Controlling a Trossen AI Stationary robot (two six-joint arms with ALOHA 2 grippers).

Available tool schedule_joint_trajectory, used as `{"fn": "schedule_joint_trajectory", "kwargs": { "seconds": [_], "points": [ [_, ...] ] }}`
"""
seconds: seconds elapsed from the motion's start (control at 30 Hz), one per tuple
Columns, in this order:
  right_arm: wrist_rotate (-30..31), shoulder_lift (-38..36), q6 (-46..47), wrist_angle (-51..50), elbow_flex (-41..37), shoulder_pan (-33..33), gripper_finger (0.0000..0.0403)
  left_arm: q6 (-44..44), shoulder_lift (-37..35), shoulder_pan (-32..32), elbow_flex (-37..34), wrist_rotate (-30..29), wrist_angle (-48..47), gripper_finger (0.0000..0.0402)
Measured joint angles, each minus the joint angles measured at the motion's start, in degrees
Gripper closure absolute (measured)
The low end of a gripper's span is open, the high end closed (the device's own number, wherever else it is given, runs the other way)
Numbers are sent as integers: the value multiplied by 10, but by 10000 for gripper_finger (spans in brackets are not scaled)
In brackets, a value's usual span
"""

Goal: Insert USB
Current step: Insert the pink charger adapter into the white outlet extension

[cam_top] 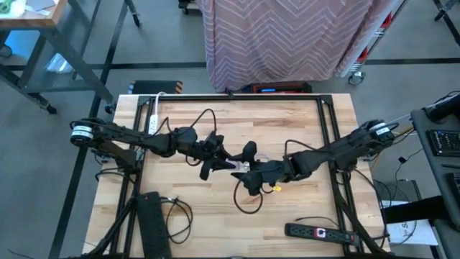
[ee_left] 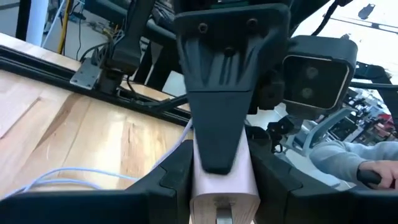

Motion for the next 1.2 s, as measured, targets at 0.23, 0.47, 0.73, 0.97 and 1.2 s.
{"fn": "schedule_joint_trajectory", "kwargs": {
  "seconds": [0.23, 0.47, 0.73, 0.97, 1.2],
  "points": [
    [-2, 0, 2, 10, 0, 0, 174, 1, 1, -1, 0, 0, 3, 299],
    [2, 0, 26, 19, 0, 0, 223, -2, 1, -1, 0, 1, 5, 268],
    [0, 0, 82, 11, 1, 0, 223, 19, 1, 0, 0, -2, 8, 262],
    [-1, -5, 150, -1, 2, 0, 223, 52, -1, 0, 0, -3, 10, 235],
    [-6, -9, 205, -24, -1, 2, 223, 63, -2, 2, -1, -9, 15, 165]
  ]
}}
